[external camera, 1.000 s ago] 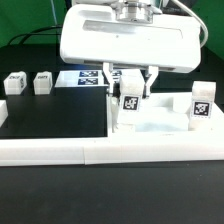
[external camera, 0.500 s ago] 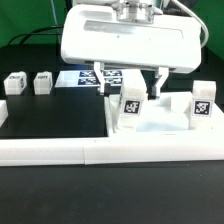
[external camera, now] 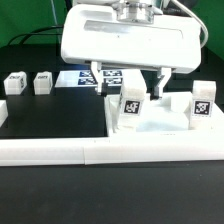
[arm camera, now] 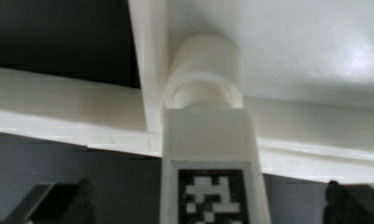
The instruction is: Assemble square table
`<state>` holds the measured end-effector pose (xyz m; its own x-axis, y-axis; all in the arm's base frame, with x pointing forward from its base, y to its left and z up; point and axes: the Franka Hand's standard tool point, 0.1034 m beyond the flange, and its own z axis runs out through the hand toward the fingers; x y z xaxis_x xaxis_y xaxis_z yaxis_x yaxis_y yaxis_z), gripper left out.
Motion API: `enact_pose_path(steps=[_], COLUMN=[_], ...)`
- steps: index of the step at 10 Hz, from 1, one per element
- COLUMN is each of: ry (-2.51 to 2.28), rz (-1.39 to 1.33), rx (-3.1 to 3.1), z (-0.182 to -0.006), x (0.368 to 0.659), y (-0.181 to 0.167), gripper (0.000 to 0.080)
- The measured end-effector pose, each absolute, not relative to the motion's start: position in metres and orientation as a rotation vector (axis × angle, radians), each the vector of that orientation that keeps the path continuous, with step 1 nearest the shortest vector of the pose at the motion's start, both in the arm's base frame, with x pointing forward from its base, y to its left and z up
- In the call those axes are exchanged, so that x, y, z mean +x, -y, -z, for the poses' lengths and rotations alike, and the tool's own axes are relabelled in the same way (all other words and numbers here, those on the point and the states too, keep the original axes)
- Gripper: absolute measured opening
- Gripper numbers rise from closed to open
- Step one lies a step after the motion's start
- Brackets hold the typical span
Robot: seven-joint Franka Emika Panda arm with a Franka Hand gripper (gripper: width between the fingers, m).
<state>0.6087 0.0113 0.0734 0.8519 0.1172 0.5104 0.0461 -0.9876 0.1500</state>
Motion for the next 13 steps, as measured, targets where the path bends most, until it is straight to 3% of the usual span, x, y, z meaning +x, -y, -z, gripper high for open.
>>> enact_pose_path(steps=[2,5,8,13], ry=[-0.128,-0.002,0.025,0.039], rz=[-0.794,-0.562,-0.182,-0.062], rx=[2.899,3.038,3.135,3.144], z=[-0.073,-0.102,-0.107,-0.088], x=[0.608,0.624,0.63,0.627], y=[-0.01,0.005,-0.006,0.001], gripper=[0.0649,0.0649,0.0649,0.0649])
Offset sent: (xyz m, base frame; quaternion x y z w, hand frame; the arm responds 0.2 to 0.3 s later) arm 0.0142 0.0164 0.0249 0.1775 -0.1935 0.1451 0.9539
